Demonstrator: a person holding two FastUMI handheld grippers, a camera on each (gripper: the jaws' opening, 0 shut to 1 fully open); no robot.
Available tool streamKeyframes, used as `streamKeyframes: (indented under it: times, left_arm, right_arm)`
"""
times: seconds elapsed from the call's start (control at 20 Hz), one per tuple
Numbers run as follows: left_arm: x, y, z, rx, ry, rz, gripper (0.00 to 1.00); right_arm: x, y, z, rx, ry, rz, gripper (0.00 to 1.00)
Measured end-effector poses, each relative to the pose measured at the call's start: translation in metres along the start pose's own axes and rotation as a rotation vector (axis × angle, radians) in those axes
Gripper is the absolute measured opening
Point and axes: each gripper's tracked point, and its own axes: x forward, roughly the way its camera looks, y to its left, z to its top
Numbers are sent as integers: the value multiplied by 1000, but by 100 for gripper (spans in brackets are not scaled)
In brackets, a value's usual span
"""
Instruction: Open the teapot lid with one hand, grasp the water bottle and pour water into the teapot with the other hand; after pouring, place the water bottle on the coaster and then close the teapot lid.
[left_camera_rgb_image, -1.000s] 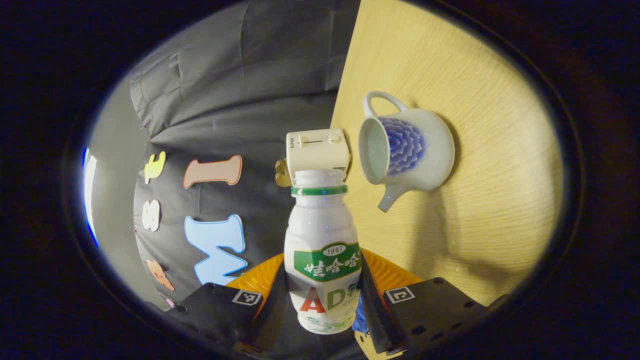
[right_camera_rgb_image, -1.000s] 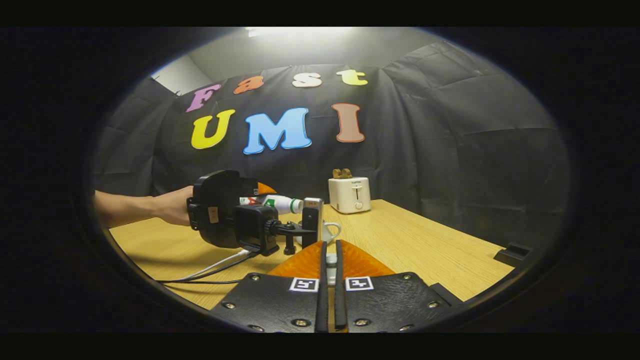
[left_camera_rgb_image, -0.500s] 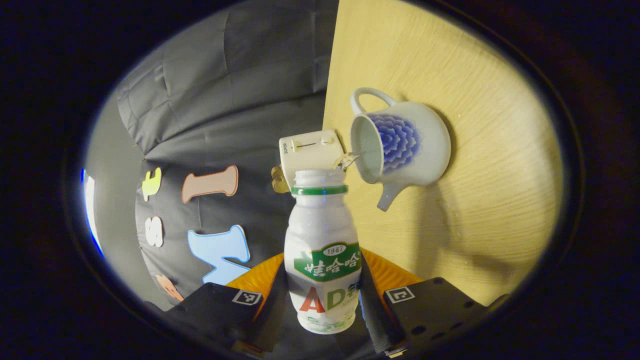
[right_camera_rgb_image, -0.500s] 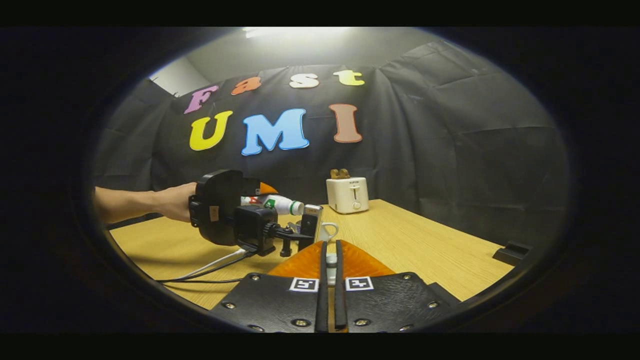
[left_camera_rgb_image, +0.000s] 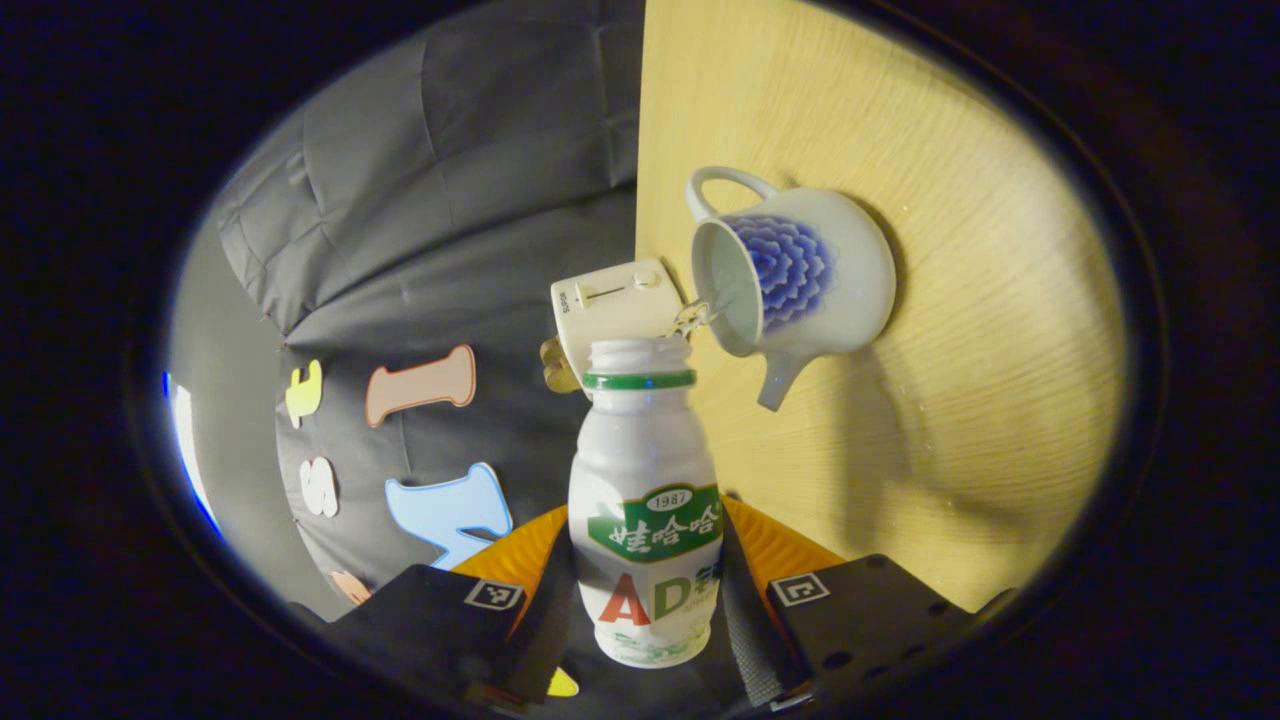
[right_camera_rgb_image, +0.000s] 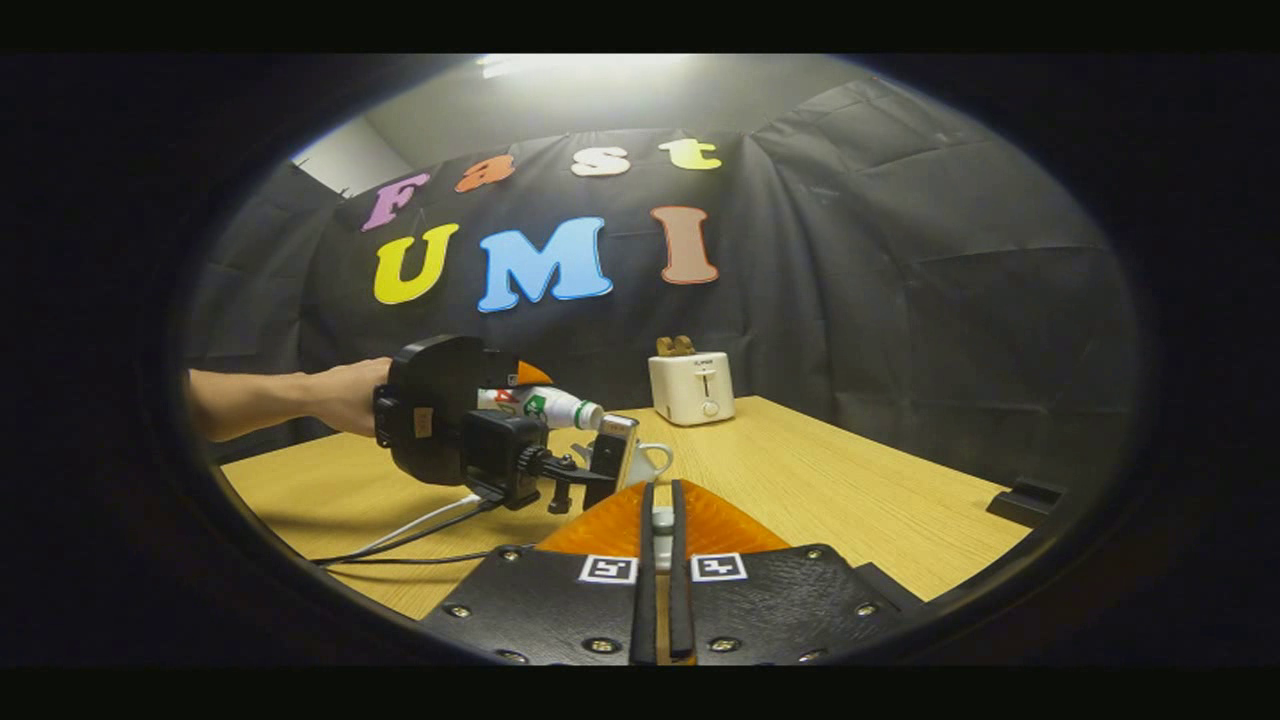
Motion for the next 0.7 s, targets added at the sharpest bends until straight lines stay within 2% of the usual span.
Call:
streamKeyframes:
  times: [0.35, 0.45, 0.55, 0.6, 0.65, 0.7]
  left_arm:
    - [-1, 9, 0, 51, -5, 17, 80]
    - [0, 10, -2, 63, -4, 20, 80]
    - [1, 13, -2, 82, -1, 29, 80]
    - [0, 15, -4, 88, -2, 31, 80]
    - [0, 16, -2, 93, -4, 35, 80]
    - [0, 16, -4, 101, -4, 33, 80]
  right_arm:
    - [0, -1, 0, -1, 3, 0, 5]
    - [0, -1, 0, -3, 4, 0, 0]
    - [1, -1, 0, -5, 3, -2, 0]
    - [1, -1, 0, -5, 2, -2, 5]
    - [2, 0, 0, -5, 3, -2, 0]
    - [1, 0, 0, -5, 3, -3, 0]
